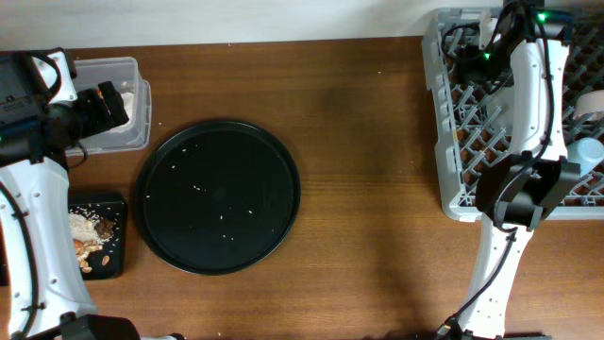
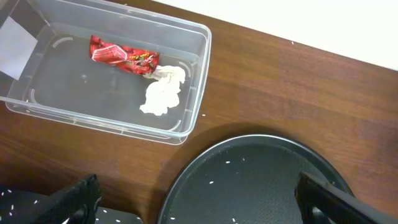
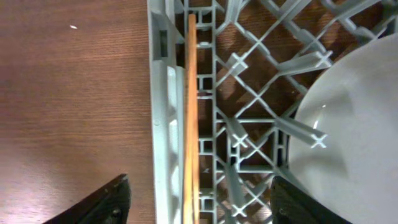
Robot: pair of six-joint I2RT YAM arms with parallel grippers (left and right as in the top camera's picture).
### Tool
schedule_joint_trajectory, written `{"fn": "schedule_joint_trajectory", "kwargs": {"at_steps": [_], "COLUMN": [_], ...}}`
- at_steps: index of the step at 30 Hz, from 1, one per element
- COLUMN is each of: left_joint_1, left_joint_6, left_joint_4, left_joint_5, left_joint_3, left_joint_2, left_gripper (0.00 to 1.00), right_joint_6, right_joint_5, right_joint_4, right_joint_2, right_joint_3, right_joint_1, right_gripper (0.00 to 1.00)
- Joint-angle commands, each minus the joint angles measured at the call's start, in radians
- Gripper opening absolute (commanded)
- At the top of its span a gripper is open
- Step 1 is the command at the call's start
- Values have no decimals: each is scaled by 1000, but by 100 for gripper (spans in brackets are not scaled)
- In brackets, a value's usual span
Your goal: Sort waste into correct bins and load items into the dishwasher rack
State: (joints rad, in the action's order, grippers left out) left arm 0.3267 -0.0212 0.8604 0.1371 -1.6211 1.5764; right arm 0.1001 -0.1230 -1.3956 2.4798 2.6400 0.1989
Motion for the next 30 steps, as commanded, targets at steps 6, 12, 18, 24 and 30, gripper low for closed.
{"fn": "schedule_joint_trajectory", "kwargs": {"at_steps": [6, 12, 18, 24, 30], "left_joint_1": [3, 3, 3, 3, 3], "left_joint_6": [-9, -9, -9, -9, -9], "left_joint_4": [-2, -2, -2, -2, -2], "left_joint_5": [-3, -4, -3, -4, -4], "left_joint_3": [1, 1, 1, 1, 1], "left_joint_2": [2, 2, 2, 2, 2], "left_gripper": [99, 99, 99, 99, 99], "right_joint_6": [-245, -260, -259, -259, -259], "right_joint_5": [-47, -54, -11, 111, -4], "right_joint_4": [-175, -304, -304, -303, -303], "right_joint_2": [-96, -334, -632, -870, -886], "right_joint_3": [-3, -39, -198, -501, -549], "right_joint_1": [-7, -61, -232, -448, -560], "right_gripper": [69, 63, 63, 98, 98]}}
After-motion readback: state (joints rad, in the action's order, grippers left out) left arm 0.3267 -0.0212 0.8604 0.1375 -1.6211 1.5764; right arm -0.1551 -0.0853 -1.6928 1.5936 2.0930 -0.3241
